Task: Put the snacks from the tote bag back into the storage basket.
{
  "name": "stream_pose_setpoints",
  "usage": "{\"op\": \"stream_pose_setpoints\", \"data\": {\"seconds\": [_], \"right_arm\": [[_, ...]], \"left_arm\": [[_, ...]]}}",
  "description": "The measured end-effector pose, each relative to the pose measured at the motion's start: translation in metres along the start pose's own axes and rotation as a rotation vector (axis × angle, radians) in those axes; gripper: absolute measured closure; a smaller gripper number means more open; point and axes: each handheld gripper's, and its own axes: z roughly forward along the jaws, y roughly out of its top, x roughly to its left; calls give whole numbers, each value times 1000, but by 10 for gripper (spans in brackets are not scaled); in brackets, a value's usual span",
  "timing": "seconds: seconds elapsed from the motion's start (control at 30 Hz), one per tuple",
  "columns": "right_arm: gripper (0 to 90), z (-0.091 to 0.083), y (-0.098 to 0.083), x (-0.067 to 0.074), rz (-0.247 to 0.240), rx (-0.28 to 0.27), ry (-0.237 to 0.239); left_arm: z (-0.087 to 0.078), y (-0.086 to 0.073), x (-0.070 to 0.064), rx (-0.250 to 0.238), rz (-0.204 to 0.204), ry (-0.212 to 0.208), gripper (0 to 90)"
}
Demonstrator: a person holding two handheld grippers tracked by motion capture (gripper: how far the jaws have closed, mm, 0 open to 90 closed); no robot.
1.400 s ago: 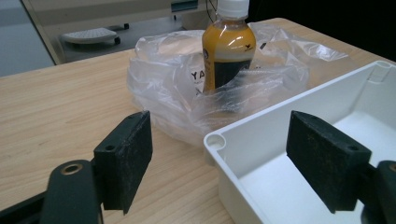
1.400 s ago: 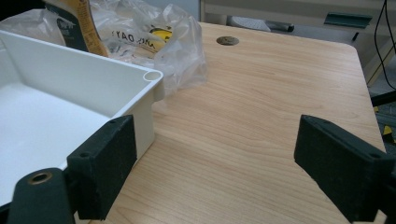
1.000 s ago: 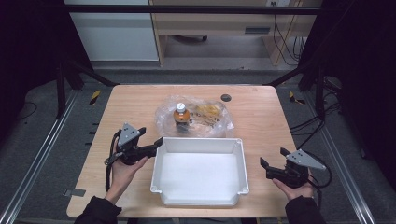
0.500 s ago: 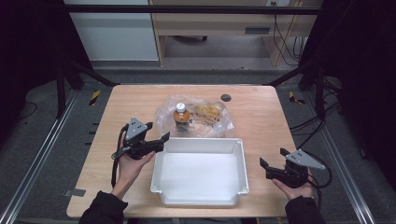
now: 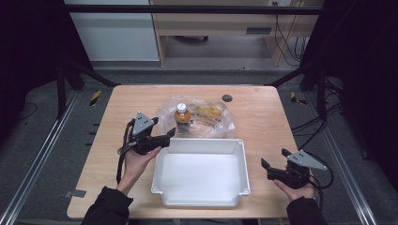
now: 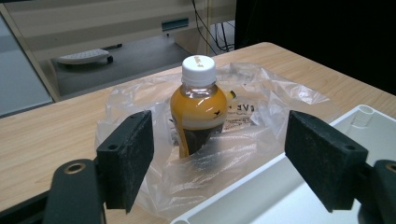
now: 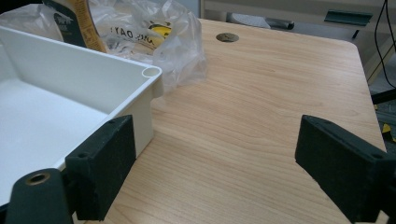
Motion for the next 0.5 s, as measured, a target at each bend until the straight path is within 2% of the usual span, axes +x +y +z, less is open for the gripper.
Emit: {"op": "stream_pose_setpoints", "data": {"seconds": [0.23,0.5], "right_arm": [[127,0,0,0,4,1,1],[127,0,0,0,4,2,0]], "left_arm": [[5,7,1,-21,-2,13,250],[14,13,2,0,5,27,258]]}}
